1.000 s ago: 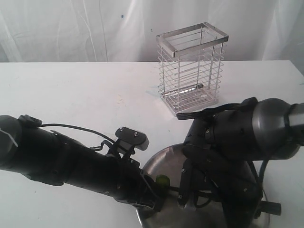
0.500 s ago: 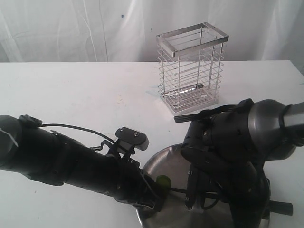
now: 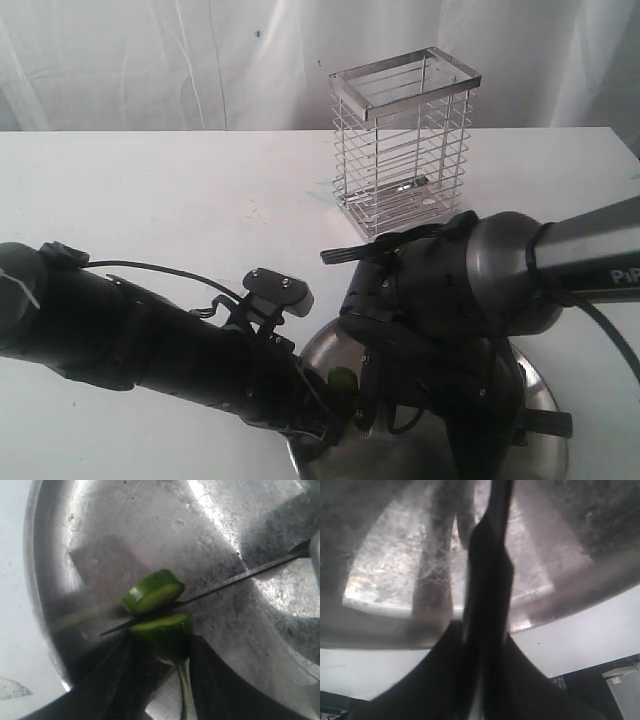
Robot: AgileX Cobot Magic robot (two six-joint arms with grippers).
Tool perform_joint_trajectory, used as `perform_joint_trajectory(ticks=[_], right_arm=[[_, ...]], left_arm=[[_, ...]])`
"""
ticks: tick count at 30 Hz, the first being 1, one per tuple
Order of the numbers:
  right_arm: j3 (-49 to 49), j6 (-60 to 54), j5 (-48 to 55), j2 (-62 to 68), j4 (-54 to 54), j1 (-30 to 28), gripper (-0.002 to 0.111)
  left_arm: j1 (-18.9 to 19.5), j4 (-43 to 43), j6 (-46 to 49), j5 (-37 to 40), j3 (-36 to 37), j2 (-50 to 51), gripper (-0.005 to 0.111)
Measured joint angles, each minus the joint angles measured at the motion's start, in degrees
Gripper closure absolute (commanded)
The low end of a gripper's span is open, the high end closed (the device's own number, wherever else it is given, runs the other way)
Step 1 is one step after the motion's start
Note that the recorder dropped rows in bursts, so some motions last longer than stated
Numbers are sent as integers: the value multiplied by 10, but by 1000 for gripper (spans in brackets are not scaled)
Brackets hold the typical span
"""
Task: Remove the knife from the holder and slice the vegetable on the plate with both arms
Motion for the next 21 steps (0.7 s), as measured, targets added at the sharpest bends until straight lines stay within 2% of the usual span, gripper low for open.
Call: perform_joint_trajectory(ticks=[16, 21], right_arm=[[7, 28, 2, 4, -54, 0, 108], [7, 46, 2, 4, -64, -25, 108]], left_arm=[[1, 0, 0, 13, 0, 0, 67], [1, 0, -2, 16, 0, 0, 67]])
